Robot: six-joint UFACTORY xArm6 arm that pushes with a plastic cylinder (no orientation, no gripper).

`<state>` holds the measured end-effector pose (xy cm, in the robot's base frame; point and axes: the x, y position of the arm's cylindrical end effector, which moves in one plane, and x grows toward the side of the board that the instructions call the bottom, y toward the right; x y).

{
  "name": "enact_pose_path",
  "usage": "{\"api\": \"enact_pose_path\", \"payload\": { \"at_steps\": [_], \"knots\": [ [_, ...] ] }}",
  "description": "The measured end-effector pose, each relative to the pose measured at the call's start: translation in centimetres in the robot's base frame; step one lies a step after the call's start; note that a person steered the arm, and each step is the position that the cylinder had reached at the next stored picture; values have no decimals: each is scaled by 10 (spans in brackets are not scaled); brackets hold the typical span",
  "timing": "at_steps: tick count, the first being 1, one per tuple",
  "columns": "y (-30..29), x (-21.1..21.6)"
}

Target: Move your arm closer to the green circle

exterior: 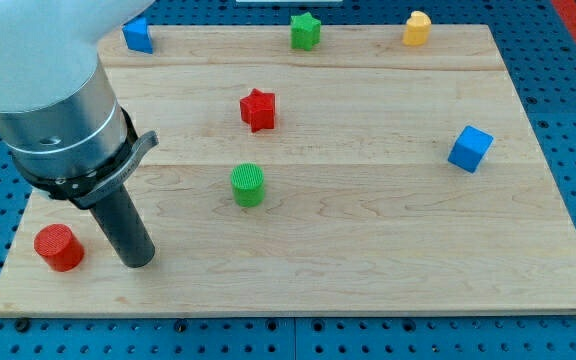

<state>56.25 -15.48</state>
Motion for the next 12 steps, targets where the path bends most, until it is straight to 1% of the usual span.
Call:
{"api": "enact_pose_path", "payload": {
  "at_steps": [2,5,6,8,9,12],
  "knots": [
    [-22,-1],
    [-24,-1],
    [-24,-10],
    [-24,-41],
    [-9,-54],
    [-6,-65]
  ]
}}
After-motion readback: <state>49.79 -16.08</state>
